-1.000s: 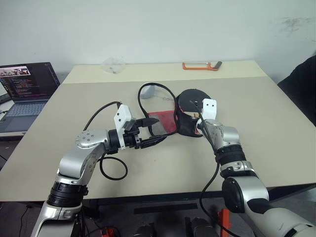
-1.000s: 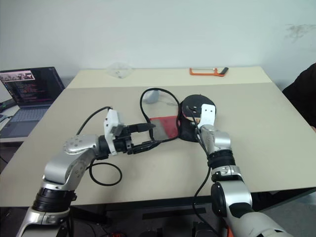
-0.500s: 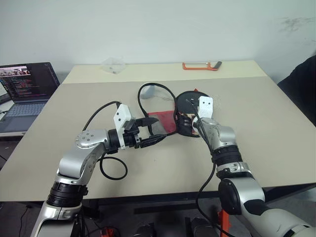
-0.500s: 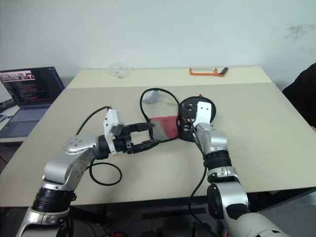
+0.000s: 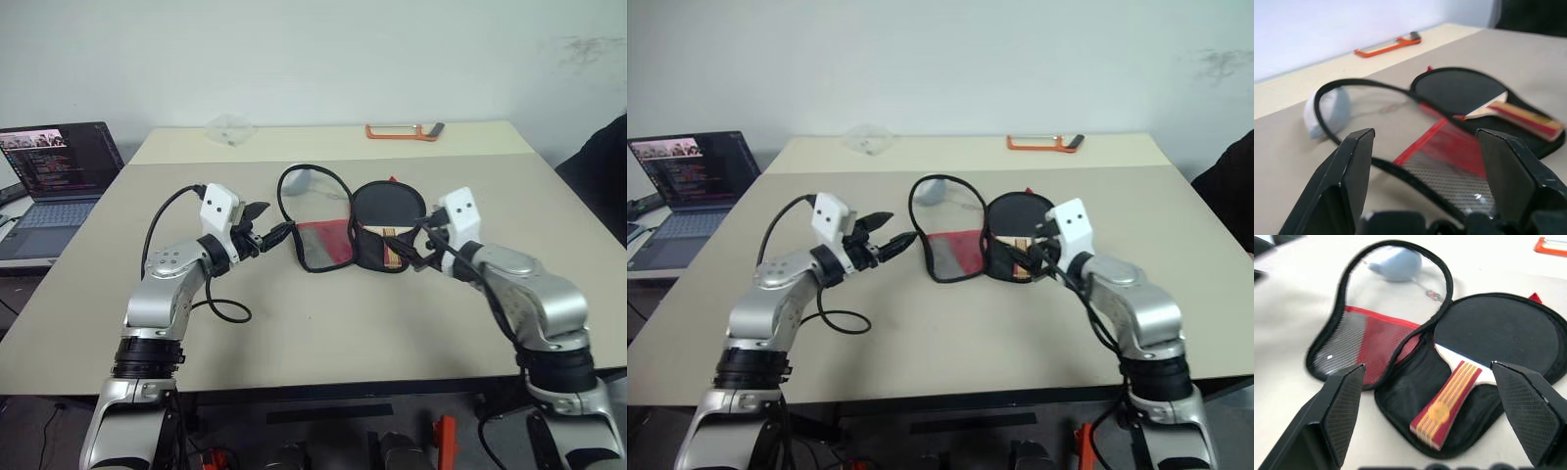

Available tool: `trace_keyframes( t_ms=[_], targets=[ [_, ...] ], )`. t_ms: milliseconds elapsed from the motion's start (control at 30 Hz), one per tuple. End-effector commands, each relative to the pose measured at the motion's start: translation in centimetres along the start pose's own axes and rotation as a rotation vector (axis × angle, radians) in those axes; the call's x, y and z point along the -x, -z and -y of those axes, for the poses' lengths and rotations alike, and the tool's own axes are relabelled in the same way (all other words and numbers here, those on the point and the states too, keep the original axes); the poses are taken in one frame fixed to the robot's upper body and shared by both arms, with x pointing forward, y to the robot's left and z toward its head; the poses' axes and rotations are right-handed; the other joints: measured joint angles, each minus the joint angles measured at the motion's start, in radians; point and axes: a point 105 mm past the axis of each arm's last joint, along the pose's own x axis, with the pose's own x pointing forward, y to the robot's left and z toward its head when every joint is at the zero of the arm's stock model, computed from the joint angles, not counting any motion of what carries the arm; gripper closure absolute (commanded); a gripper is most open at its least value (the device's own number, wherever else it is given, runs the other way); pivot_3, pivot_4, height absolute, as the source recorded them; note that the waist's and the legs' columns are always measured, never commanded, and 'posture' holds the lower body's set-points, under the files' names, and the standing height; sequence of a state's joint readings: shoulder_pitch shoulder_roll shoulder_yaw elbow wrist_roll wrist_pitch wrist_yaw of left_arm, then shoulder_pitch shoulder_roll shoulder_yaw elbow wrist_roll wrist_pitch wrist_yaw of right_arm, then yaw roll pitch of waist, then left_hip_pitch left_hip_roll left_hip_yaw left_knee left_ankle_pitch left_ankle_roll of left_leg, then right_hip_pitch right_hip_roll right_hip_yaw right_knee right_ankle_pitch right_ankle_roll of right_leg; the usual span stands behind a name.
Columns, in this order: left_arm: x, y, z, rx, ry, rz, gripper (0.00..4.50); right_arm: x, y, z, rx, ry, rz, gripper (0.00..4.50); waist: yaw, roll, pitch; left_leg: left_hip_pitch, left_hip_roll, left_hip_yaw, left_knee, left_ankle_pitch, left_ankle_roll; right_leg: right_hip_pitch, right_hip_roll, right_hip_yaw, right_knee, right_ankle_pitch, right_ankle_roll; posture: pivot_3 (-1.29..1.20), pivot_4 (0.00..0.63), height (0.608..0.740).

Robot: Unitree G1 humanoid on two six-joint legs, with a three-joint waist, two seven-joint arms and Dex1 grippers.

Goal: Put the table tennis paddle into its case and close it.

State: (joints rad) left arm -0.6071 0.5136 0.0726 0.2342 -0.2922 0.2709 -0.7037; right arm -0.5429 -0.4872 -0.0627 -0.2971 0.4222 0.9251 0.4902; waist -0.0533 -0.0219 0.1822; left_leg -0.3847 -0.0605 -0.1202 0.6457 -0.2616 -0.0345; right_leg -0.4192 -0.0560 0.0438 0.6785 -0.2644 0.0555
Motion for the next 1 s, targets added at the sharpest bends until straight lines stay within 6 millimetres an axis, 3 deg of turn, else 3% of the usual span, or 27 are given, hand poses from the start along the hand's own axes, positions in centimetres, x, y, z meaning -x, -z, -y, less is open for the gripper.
trace_keyframes(
  t_ms=[33, 233, 367, 500, 600, 700, 833, 1000],
  targets=[
    [-0.9, 0.4, -1.9, -0.052, -0.104, -0.029, 2.22, 1.6, -2.3, -1.3, 0.010, -0.101, 0.082, 0.00, 0.002, 0.000, 0.000, 0.000, 0.000, 0.000, 0.000, 0.000, 0.000, 0.000, 0.000, 0.000, 0.000, 0.000, 0.000, 0.00, 0.150, 0.740],
    [-3.3, 3.3, -3.8, -0.031, -0.239, -0.135, 4.41, 2.7, -3.2, -3.3, 0.017, -0.233, 0.099, 0.00, 0.012, -0.001, 0.000, 0.000, -0.001, -0.001, 0.001, 0.000, 0.000, 0.001, -0.001, -0.001, 0.000, 0.000, 0.000, 0.00, 0.150, 0.740],
    [-4.9, 4.8, -3.8, -0.082, -0.269, -0.219, 4.46, 2.7, -2.7, -3.4, 0.031, -0.242, 0.074, 0.00, 0.021, -0.002, 0.000, -0.001, -0.001, -0.001, 0.001, 0.000, 0.000, 0.000, -0.001, -0.002, 0.000, 0.000, 0.000, 0.00, 0.150, 0.740],
    [-6.1, 4.8, -3.2, -0.075, -0.261, -0.217, 4.46, 2.6, -2.7, -3.4, 0.036, -0.236, 0.072, 0.00, 0.021, -0.002, 0.000, -0.002, -0.001, -0.001, 0.001, 0.000, 0.000, 0.000, -0.001, -0.002, -0.001, 0.000, 0.000, 0.00, 0.150, 0.740],
    [-7.9, 4.1, -1.2, -0.005, -0.182, -0.177, 4.46, 2.7, -2.4, -3.2, 0.033, -0.219, 0.067, 0.00, 0.023, -0.003, 0.000, -0.003, -0.001, -0.001, 0.001, 0.000, 0.000, -0.001, -0.001, -0.002, -0.001, 0.000, 0.000, 0.00, 0.150, 0.740],
    [-9.3, 2.5, 0.7, 0.033, -0.078, -0.098, 4.46, 3.1, -2.0, -2.8, 0.035, -0.202, 0.052, 0.00, 0.024, -0.003, 0.000, -0.006, -0.002, -0.002, 0.002, 0.000, 0.000, -0.001, -0.001, -0.003, -0.001, 0.000, 0.000, 0.00, 0.150, 0.740],
    [-10.9, -2.0, 4.5, 0.020, 0.153, 0.068, 4.46, 4.1, -1.3, -0.8, 0.034, -0.132, 0.017, 0.00, 0.024, -0.003, 0.000, -0.008, -0.002, -0.003, 0.003, 0.000, 0.000, -0.003, -0.002, -0.004, -0.001, 0.000, 0.000, 0.00, 0.150, 0.740],
    [-11.7, -4.6, 8.2, 0.013, 0.317, 0.155, 4.46, 5.3, -0.9, 1.2, 0.010, -0.052, 0.001, 0.00, 0.022, -0.003, 0.000, -0.009, -0.002, -0.003, 0.003, 0.000, 0.000, -0.003, -0.001, -0.004, -0.001, 0.000, 0.000, 0.00, 0.150, 0.740]
  ],
)
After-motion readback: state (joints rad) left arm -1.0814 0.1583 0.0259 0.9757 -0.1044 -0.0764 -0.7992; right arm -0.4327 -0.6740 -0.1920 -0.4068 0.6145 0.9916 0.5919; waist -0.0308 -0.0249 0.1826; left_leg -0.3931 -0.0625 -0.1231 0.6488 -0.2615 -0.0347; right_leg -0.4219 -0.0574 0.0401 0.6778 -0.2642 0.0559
